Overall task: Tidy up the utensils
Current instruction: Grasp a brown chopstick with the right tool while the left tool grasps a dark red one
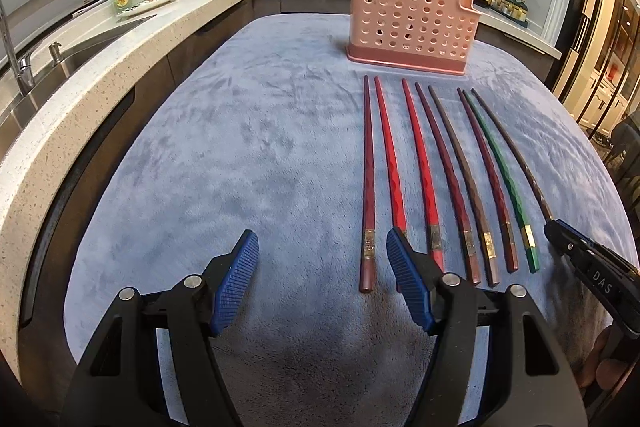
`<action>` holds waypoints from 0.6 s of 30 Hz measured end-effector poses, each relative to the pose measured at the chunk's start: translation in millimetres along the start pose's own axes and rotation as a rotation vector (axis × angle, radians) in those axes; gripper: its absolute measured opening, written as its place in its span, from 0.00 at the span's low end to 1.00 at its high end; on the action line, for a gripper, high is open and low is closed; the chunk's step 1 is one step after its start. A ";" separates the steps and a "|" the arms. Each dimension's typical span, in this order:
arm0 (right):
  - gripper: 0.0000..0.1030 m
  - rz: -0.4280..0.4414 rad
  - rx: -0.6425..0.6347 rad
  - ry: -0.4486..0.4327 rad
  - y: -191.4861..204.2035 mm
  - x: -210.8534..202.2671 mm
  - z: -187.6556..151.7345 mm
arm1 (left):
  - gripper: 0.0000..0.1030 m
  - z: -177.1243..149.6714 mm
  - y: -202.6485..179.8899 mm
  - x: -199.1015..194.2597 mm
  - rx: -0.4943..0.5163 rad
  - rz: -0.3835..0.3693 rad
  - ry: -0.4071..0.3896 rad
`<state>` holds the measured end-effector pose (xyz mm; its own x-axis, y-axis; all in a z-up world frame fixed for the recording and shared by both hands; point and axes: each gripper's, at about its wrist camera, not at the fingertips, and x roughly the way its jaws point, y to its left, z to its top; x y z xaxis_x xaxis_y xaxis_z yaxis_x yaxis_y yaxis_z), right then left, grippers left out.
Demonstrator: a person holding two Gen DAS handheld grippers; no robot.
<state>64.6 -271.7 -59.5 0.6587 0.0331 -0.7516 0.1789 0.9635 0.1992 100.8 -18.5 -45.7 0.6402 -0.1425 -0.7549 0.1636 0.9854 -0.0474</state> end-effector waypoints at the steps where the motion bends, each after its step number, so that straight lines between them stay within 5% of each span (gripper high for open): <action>1: 0.07 0.001 0.000 -0.001 -0.3 0.1 -0.2 | 0.61 -1.2 -0.8 2.0 0.001 0.000 0.003; 12: 0.07 0.016 0.011 -0.006 -3.4 -0.1 -1.7 | 0.55 -9.7 -0.8 18.1 -0.009 0.004 0.047; 18: 0.07 0.018 0.012 -0.005 -3.5 0.0 -1.7 | 0.39 -9.1 -0.9 19.4 -0.010 0.012 0.047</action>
<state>62.8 -274.6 -61.2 0.6655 0.0487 -0.7448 0.1761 0.9595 0.2200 106.2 -21.3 -66.2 0.6059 -0.1262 -0.7855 0.1485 0.9879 -0.0442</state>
